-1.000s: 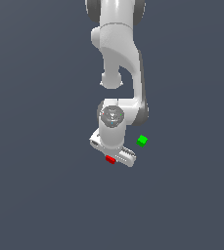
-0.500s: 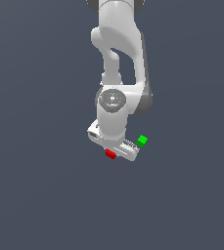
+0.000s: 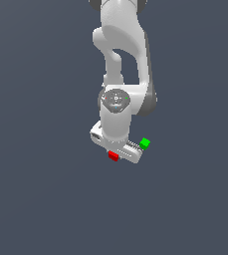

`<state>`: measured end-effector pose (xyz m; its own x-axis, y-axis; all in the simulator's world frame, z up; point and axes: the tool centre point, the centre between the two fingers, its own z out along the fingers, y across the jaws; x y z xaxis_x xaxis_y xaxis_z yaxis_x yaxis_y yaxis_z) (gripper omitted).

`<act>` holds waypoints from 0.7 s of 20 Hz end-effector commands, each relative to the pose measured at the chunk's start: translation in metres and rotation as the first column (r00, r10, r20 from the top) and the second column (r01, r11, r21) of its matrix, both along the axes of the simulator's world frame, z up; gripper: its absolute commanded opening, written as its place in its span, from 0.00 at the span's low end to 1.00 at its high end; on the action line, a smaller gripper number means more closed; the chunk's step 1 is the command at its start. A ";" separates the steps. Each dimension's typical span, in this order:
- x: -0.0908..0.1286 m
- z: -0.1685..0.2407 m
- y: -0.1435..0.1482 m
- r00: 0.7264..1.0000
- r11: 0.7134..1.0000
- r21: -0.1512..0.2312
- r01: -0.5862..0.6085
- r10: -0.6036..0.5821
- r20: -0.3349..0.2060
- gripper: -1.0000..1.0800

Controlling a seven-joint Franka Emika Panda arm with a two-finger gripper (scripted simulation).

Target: Stack the red cube on top of the green cube.

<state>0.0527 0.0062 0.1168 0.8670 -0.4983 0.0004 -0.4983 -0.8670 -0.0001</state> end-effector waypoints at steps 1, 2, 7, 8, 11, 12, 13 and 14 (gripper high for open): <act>-0.004 -0.002 0.006 1.000 1.000 0.000 -0.001 0.001 0.000 0.00; -0.006 -0.003 0.009 1.000 1.000 0.000 -0.001 0.001 0.000 0.00; -0.022 -0.011 0.032 1.000 1.000 0.000 -0.001 0.001 0.000 0.00; -0.027 -0.013 0.038 1.000 1.000 0.000 -0.001 0.001 0.000 0.00; -0.043 -0.021 0.062 1.000 1.000 0.000 -0.001 0.001 0.000 0.00; -0.049 -0.024 0.070 1.000 1.000 0.000 -0.001 0.001 0.000 0.00; -0.055 -0.027 0.078 1.000 1.000 0.000 -0.001 0.001 0.000 0.00; -0.060 -0.030 0.086 1.000 1.000 0.000 -0.001 0.001 0.000 0.00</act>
